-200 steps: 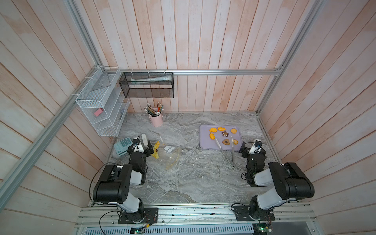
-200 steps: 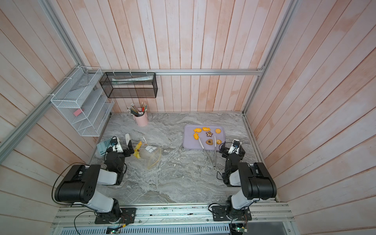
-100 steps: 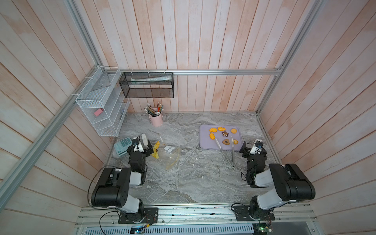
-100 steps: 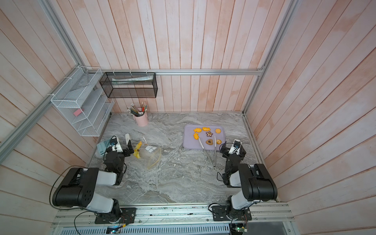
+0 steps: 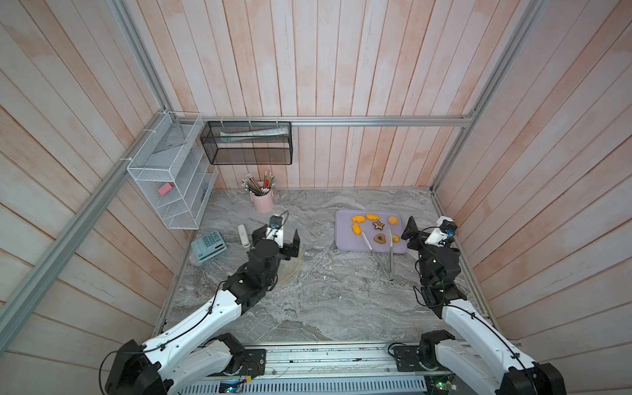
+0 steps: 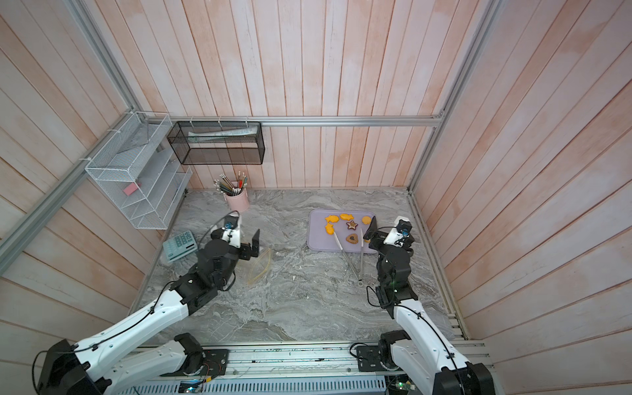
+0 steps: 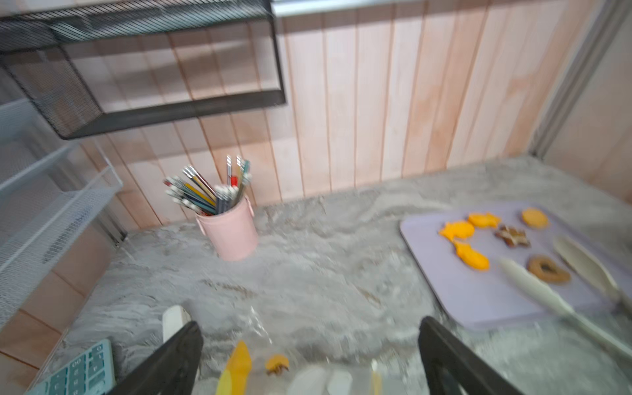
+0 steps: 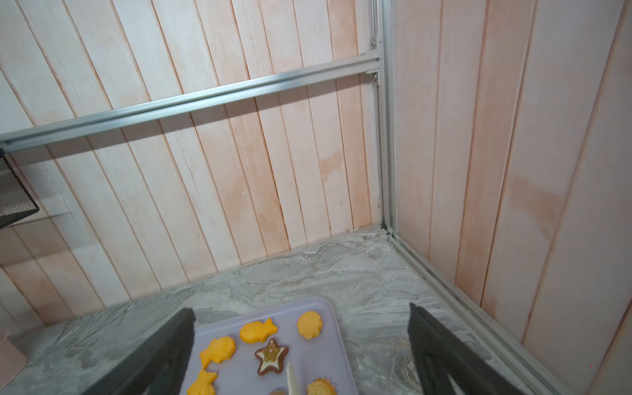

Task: Put the cookies into a resealable bag to prevent moisture
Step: Pick up the ziploc bag from the center of the board.

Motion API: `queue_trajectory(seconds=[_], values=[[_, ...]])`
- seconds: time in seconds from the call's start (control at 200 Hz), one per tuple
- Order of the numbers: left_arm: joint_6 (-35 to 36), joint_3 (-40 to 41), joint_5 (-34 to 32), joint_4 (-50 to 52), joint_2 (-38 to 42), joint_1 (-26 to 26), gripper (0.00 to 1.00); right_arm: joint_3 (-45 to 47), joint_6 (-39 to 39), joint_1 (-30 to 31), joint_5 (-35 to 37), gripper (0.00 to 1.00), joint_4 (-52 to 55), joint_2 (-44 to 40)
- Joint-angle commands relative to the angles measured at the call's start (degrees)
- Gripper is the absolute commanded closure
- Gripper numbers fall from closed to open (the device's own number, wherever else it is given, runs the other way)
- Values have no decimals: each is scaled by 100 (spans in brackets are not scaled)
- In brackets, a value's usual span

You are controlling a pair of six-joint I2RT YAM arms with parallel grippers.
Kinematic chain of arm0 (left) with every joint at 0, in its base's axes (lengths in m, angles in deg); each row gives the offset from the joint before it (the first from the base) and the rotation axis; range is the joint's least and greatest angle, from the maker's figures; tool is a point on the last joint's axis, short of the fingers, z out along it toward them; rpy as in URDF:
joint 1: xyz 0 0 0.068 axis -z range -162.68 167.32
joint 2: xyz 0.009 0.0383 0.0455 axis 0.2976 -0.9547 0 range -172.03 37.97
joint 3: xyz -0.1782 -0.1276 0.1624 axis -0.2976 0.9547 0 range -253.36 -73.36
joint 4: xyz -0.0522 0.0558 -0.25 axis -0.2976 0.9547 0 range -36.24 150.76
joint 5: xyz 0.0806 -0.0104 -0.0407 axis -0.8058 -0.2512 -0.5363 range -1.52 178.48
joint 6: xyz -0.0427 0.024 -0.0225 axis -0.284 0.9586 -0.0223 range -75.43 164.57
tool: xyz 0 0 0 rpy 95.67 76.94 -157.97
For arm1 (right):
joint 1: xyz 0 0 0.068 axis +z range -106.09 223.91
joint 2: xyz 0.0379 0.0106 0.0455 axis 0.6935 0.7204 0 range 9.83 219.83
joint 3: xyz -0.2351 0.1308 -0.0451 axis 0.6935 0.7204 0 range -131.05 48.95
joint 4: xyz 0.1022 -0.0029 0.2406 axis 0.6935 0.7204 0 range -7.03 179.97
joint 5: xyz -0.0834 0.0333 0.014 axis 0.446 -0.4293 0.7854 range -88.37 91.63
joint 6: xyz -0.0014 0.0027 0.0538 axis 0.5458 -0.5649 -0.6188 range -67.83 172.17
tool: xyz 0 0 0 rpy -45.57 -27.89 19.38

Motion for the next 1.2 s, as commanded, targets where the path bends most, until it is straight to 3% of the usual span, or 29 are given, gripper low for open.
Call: queue_trajectory(seconds=[0.0,0.105,0.22,0.385,0.525,0.58,0.69,0.775,0.855,1.195], values=[[-294,-148,-1440,1532,-504,727,0,-171,-608,38,-430,2,1730,-112],[-871,-295,-1747,2075,-1125,1001,0,-189,-774,47,-628,2,2030,-137],[-1300,-423,-2066,2618,-1613,990,0,-195,-827,57,-800,2,2162,-142],[-1568,-401,-2016,2817,-1965,756,0,-169,-783,65,-821,2,2147,-180],[-1269,-265,-1443,2162,-2153,356,0,-135,-760,72,-797,2,2083,-232],[-1282,-353,-1560,2128,-2257,258,0,-121,-752,64,-789,2,2047,-265],[-971,-292,-1053,1587,-2202,5,0,-114,-736,66,-775,2,2004,-295],[-897,-349,-1024,1519,-2283,-129,2,-117,-714,64,-754,2,1994,-296],[-851,-459,-904,1637,-2366,-235,14,-126,-686,64,-760,2,1980,-305],[-984,-741,-44,1680,-2322,-729,98,-431,-573,63,-1127,2,2451,-91]])
